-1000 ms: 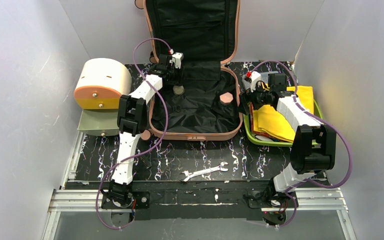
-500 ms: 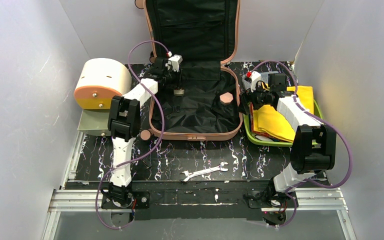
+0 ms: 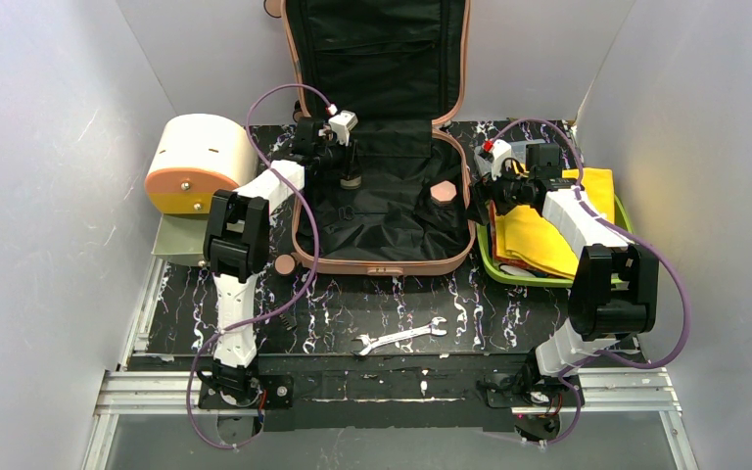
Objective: Open, take out, and arrange the luggage
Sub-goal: Adjust the makeup in the opened luggage.
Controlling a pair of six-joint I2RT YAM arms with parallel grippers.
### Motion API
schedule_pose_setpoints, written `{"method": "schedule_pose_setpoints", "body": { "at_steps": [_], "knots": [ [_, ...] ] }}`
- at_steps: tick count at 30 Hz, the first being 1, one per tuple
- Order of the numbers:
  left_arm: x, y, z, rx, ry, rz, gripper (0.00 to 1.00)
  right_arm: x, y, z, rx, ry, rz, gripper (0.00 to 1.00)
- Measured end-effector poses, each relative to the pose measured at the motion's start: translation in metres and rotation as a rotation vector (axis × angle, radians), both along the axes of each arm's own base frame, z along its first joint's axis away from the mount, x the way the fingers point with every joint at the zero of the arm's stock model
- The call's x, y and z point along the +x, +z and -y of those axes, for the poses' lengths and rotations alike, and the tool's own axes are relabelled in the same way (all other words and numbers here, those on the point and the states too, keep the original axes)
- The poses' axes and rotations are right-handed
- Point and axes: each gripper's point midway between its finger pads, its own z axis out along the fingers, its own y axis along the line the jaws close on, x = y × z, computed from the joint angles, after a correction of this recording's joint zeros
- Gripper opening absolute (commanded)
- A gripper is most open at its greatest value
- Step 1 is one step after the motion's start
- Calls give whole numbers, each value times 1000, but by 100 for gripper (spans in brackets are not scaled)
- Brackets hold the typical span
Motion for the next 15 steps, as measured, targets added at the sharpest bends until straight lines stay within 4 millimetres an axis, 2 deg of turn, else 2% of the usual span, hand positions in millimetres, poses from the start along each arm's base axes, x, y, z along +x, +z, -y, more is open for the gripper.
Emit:
{"method": "schedule_pose_setpoints", "body": {
  "at_steps": [4,13,15],
  "knots": [
    [-4,0,-1,0,-6,4,30,0,0,0,2,1,0,100],
    [-36,1,-4,-9,-36,-42,30,0,1,1,8,0,-2,100],
    [-43,-12,-8,14,-29,-78,29,0,0,1,9,-1,-3,100]
  ]
}}
